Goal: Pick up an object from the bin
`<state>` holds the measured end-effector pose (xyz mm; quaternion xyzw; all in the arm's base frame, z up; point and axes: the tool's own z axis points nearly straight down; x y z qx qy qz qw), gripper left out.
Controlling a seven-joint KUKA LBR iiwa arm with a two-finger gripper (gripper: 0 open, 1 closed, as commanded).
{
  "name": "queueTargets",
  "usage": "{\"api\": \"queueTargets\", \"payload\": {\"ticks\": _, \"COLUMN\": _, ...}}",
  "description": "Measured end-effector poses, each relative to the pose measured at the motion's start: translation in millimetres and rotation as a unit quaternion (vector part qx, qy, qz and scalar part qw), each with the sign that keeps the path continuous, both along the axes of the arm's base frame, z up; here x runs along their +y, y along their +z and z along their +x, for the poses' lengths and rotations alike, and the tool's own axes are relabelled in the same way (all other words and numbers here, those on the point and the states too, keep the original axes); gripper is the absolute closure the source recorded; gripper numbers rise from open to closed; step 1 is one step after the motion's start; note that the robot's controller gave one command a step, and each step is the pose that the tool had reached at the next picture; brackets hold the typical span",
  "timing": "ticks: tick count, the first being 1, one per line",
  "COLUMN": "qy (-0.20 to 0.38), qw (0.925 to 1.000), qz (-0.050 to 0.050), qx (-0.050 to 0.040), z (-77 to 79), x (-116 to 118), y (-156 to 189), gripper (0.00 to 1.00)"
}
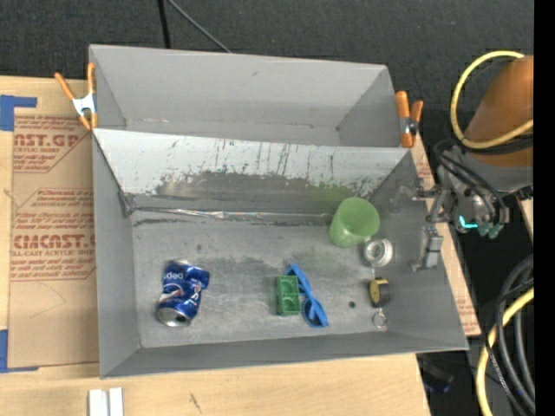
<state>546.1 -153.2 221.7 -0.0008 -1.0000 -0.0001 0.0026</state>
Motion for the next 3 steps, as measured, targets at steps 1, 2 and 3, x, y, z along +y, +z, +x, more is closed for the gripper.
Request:
{"api": "queueTargets", "payload": {"ticks": 1, "qy": -0.125, "qw": 0.9922, "qz": 0.001, "qx": -0.0003, "z": 22.6, "x": 29, "y": -132, "gripper": 0.0}}
{"api": "queueTargets", "payload": {"ticks": 2, "qy": -0.125, "qw": 0.9922, "qz": -0.001, "qx": -0.0032, "z": 24.2, "x": 27, "y": -129, "gripper": 1.0}}
{"api": "queueTargets", "payload": {"ticks": 3, "qy": -0.108, "qw": 0.9941, "qz": 0.0, "qx": -0.0078, "z": 23.6, "x": 45, "y": -15, "gripper": 1.0}}
